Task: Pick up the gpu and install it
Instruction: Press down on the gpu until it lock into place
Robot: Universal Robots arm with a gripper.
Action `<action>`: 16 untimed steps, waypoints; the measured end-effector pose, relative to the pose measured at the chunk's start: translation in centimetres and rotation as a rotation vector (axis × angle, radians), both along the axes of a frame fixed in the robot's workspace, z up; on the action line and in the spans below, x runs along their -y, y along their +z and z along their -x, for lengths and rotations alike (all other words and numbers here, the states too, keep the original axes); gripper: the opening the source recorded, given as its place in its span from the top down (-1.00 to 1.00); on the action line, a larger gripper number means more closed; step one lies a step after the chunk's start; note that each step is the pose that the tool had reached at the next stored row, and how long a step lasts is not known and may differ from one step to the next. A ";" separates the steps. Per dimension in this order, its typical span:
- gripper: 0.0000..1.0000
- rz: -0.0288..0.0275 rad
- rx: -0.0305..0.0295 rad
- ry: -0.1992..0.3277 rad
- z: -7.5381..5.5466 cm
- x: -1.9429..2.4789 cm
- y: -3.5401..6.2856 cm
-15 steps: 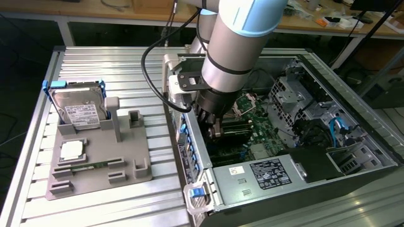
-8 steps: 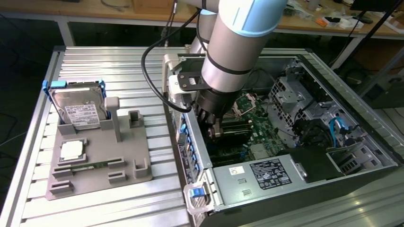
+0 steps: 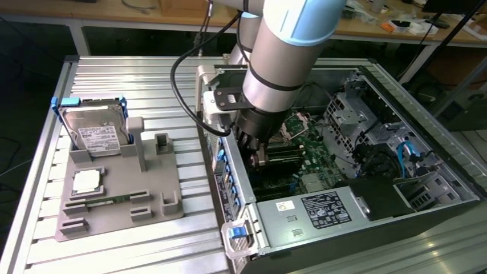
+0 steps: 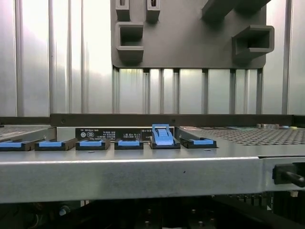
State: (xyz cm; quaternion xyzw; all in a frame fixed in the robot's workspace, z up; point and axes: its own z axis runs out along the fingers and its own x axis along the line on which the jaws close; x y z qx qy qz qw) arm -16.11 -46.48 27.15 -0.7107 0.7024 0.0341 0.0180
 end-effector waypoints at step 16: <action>0.79 0.0232 -0.0017 0.000 0.0 -0.89 2.52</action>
